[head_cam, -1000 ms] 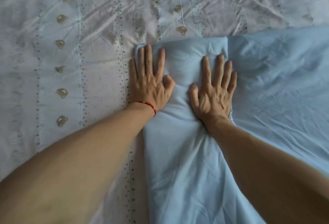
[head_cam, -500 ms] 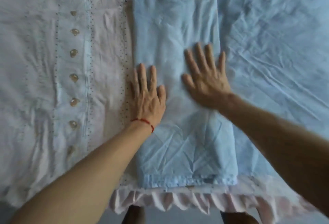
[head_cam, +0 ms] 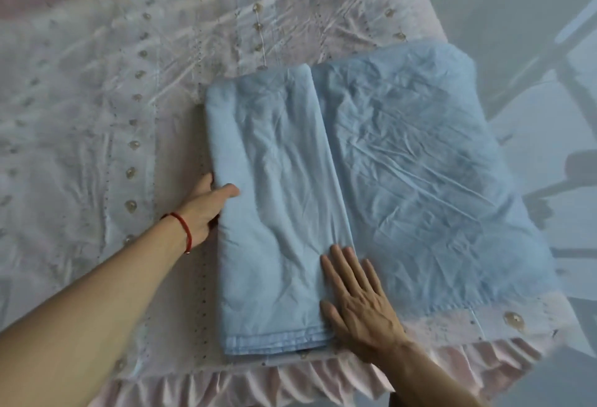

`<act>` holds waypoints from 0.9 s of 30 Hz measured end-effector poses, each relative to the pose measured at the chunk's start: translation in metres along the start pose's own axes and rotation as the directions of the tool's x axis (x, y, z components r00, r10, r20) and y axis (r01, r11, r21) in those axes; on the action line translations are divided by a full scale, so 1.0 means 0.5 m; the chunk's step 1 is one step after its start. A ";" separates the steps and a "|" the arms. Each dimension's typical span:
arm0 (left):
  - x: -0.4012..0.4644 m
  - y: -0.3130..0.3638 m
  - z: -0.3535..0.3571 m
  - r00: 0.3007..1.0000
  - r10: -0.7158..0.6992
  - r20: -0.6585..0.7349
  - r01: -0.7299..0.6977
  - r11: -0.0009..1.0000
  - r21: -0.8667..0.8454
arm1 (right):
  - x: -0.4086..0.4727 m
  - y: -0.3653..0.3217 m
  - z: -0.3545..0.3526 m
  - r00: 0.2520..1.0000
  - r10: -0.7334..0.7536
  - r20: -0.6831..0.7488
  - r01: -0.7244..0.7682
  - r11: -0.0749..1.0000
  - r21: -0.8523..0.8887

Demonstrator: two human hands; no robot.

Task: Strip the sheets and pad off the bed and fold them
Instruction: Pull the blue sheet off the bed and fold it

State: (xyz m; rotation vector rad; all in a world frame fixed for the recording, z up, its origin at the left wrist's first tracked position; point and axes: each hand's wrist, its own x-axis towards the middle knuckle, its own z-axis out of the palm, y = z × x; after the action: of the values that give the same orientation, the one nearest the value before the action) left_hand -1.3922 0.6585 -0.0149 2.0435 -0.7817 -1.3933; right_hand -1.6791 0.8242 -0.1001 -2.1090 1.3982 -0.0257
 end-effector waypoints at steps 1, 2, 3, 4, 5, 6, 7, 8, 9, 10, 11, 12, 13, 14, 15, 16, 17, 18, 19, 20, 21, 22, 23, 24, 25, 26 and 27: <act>-0.027 0.035 0.016 0.998 0.060 0.008 -0.060 0.998 0.001 | 0.003 0.005 -0.015 1.000 0.000 0.008 0.000 0.999 0.050; -0.049 0.064 0.036 0.994 0.108 0.021 -0.108 0.994 0.001 | 0.007 0.013 -0.026 1.000 -0.001 0.005 0.001 0.992 0.123; -0.073 0.098 0.059 0.987 0.160 0.029 -0.161 0.987 0.016 | 0.012 0.019 -0.055 1.000 0.006 0.004 -0.006 0.975 0.221; -0.099 0.120 0.078 0.979 0.201 0.042 -0.202 0.979 0.039 | 0.015 0.021 -0.077 0.999 0.036 0.027 -0.043 0.935 0.351; -0.122 0.153 0.104 0.965 0.254 0.060 -0.258 0.964 0.071 | 0.017 0.028 -0.115 0.996 0.085 0.031 -0.090 0.881 0.465; -0.142 0.178 0.134 0.954 0.290 0.074 -0.296 0.951 0.091 | 0.017 0.038 -0.151 0.991 0.130 0.031 -0.125 0.824 0.553; -0.162 0.206 0.171 0.941 0.326 0.092 -0.335 0.934 0.120 | 0.016 0.048 -0.192 0.981 0.191 0.033 -0.170 0.768 0.617; -0.177 0.231 0.212 0.929 0.356 0.101 -0.368 0.917 0.155 | 0.014 0.054 -0.230 0.972 0.233 0.037 -0.196 0.711 0.676; -0.191 0.254 0.255 0.915 0.387 0.115 -0.402 0.897 0.185 | 0.012 0.065 -0.262 0.963 0.264 0.042 -0.207 0.637 0.742; -0.205 0.275 0.309 0.899 0.421 0.121 -0.438 0.875 0.207 | 0.005 0.078 -0.295 0.950 0.307 0.064 -0.224 0.522 0.823; -0.220 0.294 0.363 0.878 0.463 0.121 -0.479 0.847 0.233 | -0.003 0.090 -0.324 0.933 0.347 0.097 -0.242 0.404 0.882; -0.232 0.310 0.413 0.863 0.489 0.129 -0.506 0.829 0.239 | -0.011 0.103 -0.349 0.909 0.394 0.136 -0.256 0.271 0.928; -0.241 0.324 0.457 0.857 0.488 0.165 -0.513 0.833 0.207 | -0.023 0.130 -0.359 0.874 0.462 0.151 -0.276 0.215 0.937; -0.247 0.330 0.497 0.856 0.471 0.213 -0.508 0.844 0.172 | -0.033 0.145 -0.374 0.828 0.541 0.145 -0.266 0.153 0.952; -0.244 0.324 0.529 0.849 0.468 0.245 -0.515 0.836 0.188 | -0.050 0.178 -0.379 0.783 0.608 0.131 -0.266 0.138 0.954; -0.232 0.306 0.542 0.835 0.477 0.273 -0.542 0.798 0.263 | -0.064 0.199 -0.387 0.714 0.681 0.164 -0.293 0.077 0.953; -0.215 0.281 0.555 0.815 0.490 0.310 -0.579 0.711 0.399 | -0.077 0.236 -0.387 0.676 0.705 0.214 -0.275 -0.028 0.961; -0.188 0.245 0.556 0.807 0.474 0.352 -0.588 0.593 0.550 | -0.095 0.262 -0.390 0.632 0.729 0.265 -0.240 -0.141 0.960; -0.164 0.208 0.547 0.819 0.414 0.397 -0.566 0.470 0.677 | -0.110 0.296 -0.375 0.594 0.752 0.286 -0.282 -0.139 0.949; -0.136 0.172 0.540 0.840 0.339 0.423 -0.533 0.370 0.761 | -0.126 0.321 -0.369 0.576 0.766 0.286 -0.351 -0.084 0.933; -0.105 0.140 0.525 0.860 0.286 0.423 -0.500 0.310 0.809 | -0.134 0.323 -0.369 0.541 0.802 0.254 -0.480 0.047 0.876; -0.079 0.118 0.509 0.878 0.258 0.402 -0.468 0.297 0.832 | -0.137 0.322 -0.357 0.552 0.820 0.149 -0.580 0.249 0.775; -0.055 0.105 0.495 0.887 0.267 0.376 -0.449 0.311 0.838 | -0.135 0.317 -0.339 0.578 0.815 0.024 -0.646 0.440 0.623; -0.039 0.100 0.480 0.890 0.300 0.343 -0.435 0.335 0.836 | -0.125 0.298 -0.320 0.593 0.797 -0.114 -0.698 0.579 0.421; -0.024 0.098 0.472 0.888 0.345 0.305 -0.426 0.364 0.828 | -0.113 0.267 -0.306 0.618 0.755 -0.221 -0.704 0.656 0.272; -0.011 0.104 0.466 0.891 0.375 0.256 -0.410 0.424 0.807 | -0.095 0.228 -0.288 0.675 0.677 -0.293 -0.651 0.734 0.194; 0.000 0.115 0.464 0.899 0.385 0.207 -0.395 0.514 0.761 | -0.074 0.185 -0.264 0.746 0.589 -0.310 -0.566 0.807 0.169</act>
State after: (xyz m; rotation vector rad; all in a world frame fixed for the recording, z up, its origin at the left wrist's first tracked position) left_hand -1.6196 0.5935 -0.0481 2.2089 -2.0244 -0.8280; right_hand -1.8162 0.7692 -0.0261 -1.5736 2.1913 -0.2036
